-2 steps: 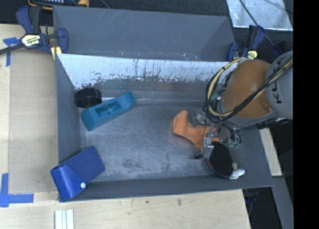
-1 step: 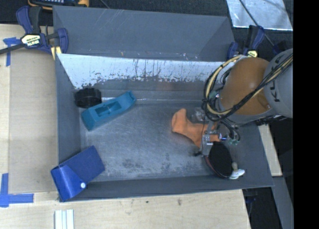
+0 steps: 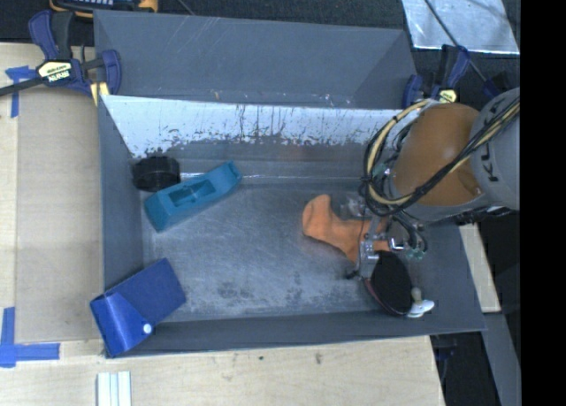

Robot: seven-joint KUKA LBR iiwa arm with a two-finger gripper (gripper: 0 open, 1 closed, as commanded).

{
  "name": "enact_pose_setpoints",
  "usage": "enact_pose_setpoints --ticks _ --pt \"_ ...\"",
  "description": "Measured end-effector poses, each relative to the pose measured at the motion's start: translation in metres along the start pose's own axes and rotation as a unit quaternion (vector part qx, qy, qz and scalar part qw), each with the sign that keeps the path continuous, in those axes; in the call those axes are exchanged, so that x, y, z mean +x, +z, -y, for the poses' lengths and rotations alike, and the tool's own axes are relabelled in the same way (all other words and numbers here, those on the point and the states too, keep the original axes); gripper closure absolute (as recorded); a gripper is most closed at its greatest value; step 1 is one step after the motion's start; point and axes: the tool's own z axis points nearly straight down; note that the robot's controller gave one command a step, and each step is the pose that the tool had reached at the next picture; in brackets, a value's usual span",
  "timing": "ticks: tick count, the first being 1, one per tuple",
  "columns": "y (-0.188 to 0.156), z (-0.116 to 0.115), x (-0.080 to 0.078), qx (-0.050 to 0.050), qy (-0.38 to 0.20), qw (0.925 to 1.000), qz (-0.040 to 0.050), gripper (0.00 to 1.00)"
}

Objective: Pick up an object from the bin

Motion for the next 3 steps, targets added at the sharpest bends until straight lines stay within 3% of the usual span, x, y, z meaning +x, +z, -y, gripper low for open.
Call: enact_pose_setpoints --ticks 1,3 --pt "0.0 -0.0116 0.0067 0.0 0.034 0.9994 -0.0026 1.0" --pt "-0.0049 -0.0117 0.0078 0.0 0.034 0.9994 -0.0038 1.0"
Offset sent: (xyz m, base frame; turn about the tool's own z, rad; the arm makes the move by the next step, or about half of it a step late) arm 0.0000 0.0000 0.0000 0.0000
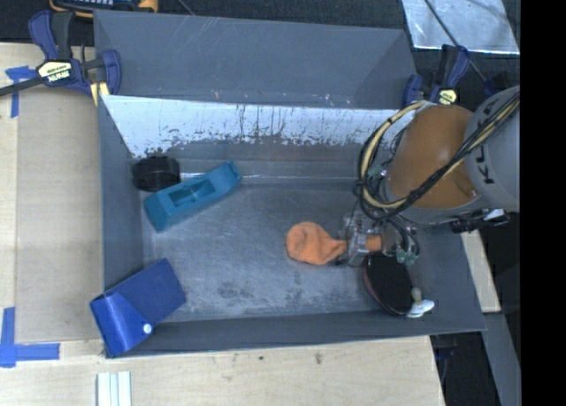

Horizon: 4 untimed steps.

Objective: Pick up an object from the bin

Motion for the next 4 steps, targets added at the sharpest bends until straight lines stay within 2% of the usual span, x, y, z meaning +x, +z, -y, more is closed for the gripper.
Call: enact_pose_setpoints --ticks 2,4 --pt "-0.029 0.0 0.001 0.0 0.0 1.0 -0.0027 1.0" --pt "-0.069 0.0 -0.001 0.0 0.0 1.0 0.0027 1.0"
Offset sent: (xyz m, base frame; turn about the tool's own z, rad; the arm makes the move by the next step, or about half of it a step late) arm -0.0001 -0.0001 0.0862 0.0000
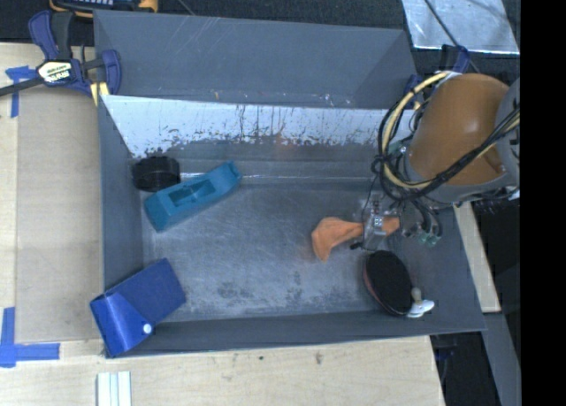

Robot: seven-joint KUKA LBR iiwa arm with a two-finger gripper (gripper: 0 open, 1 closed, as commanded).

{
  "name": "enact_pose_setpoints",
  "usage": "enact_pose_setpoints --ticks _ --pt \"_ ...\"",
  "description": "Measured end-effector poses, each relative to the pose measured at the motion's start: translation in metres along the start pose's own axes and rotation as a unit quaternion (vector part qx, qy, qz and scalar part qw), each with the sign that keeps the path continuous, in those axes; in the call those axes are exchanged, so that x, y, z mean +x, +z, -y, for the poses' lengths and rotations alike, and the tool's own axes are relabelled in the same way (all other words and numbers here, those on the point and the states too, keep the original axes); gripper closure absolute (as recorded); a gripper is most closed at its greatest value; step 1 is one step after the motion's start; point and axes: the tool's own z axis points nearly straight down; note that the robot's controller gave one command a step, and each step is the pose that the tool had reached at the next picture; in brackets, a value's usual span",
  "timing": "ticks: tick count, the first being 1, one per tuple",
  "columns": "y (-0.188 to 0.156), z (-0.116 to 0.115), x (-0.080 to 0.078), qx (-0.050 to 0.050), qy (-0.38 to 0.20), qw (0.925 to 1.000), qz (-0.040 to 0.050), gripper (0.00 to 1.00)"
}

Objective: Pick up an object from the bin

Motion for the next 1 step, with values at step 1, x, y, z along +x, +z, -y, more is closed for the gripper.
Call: enact_pose_setpoints --ticks 1 --pt "-0.0091 0.0001 0.0002 0.0 0.0 1.0 -0.0009 1.0"
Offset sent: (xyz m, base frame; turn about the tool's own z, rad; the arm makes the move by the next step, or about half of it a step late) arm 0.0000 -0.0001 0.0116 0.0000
